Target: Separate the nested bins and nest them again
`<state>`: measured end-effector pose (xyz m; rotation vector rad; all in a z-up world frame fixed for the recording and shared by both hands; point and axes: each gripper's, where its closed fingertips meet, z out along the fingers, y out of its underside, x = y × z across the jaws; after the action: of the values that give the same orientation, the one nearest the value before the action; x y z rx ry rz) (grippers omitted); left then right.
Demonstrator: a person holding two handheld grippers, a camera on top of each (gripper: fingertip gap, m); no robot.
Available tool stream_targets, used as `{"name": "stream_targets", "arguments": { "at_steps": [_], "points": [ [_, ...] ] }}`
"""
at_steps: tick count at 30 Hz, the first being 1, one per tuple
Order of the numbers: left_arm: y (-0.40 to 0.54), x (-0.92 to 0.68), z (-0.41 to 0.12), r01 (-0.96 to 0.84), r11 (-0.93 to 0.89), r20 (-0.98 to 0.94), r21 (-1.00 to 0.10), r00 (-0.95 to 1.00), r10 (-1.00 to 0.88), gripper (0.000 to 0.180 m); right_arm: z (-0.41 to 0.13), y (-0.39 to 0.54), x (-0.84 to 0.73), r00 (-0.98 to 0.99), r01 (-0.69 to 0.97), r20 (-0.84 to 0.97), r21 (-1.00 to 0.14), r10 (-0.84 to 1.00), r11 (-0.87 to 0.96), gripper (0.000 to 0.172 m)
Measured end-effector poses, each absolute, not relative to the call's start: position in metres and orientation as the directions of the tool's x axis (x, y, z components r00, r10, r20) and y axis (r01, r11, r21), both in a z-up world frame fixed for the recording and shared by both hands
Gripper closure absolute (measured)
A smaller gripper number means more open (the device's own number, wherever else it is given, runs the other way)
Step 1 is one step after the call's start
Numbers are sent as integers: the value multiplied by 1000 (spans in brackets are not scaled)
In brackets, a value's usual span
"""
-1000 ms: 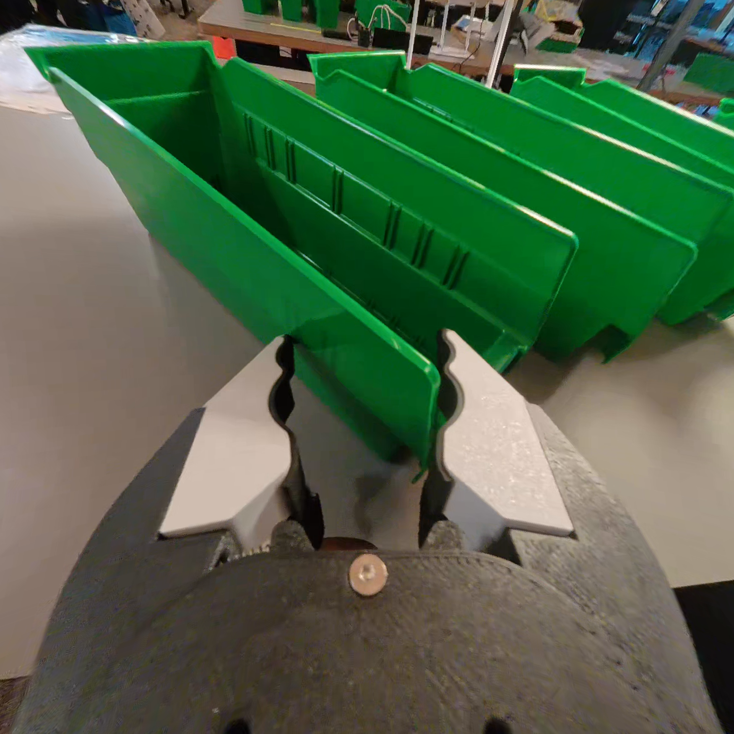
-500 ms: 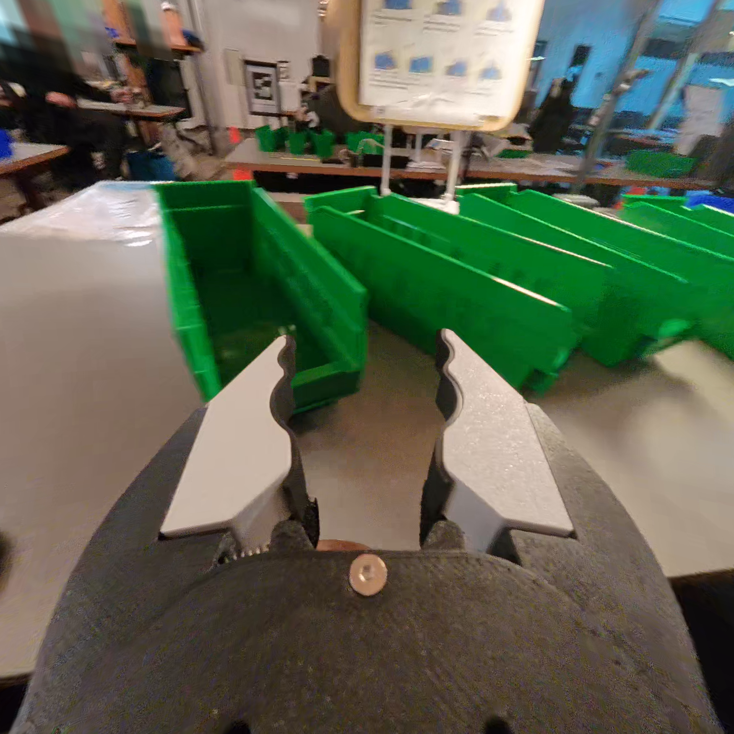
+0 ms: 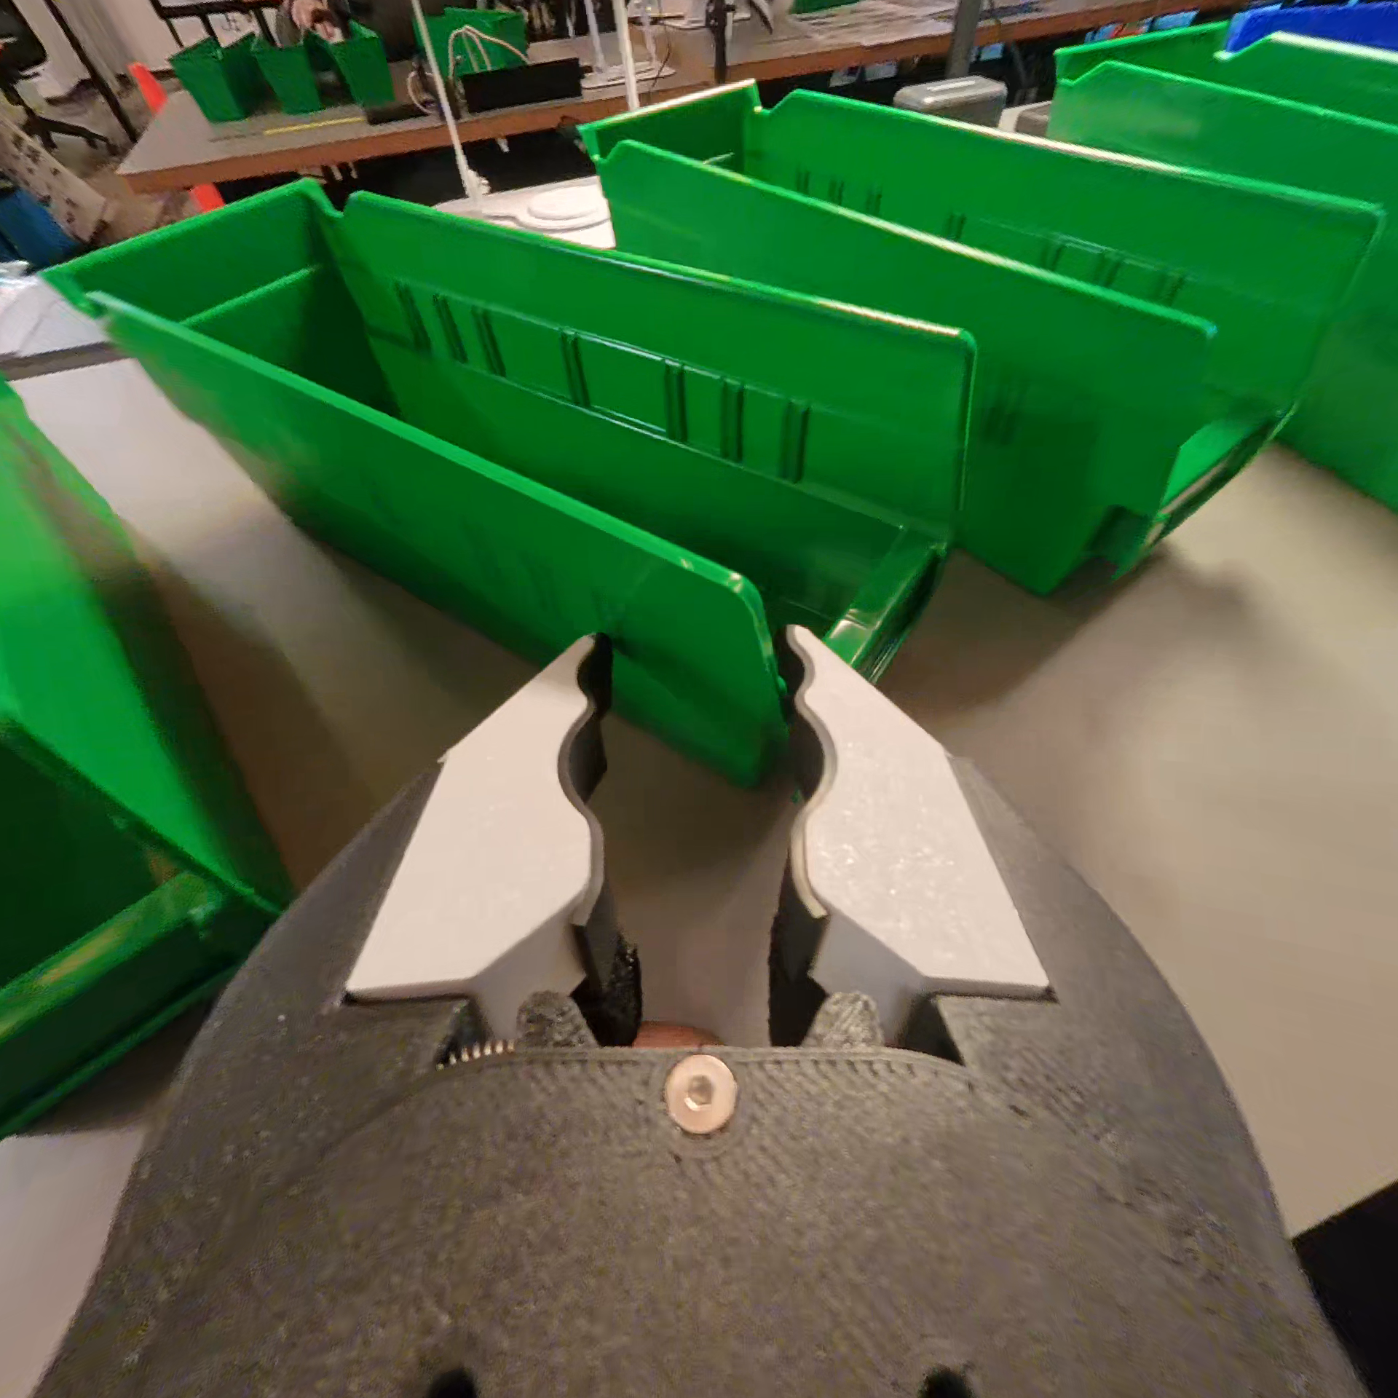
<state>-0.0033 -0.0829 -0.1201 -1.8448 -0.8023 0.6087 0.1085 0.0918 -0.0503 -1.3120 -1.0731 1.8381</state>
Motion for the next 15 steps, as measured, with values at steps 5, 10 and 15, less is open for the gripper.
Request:
{"name": "stream_targets", "arguments": {
  "at_steps": [5,10,15],
  "points": [
    [-116,-21,-120,250,-300,-88,-921,615,784,158,-58,90,101,-310,39,-474,-873,824,-487,135],
    [-129,-28,-121,275,-274,-42,-921,631,775,160,-57,75,102,-386,68,-439,-891,811,-450,124],
    [-133,-23,-111,246,-205,0,-947,639,769,140,-58,67,86,-372,61,-296,-954,880,-295,114]
  ]
}}
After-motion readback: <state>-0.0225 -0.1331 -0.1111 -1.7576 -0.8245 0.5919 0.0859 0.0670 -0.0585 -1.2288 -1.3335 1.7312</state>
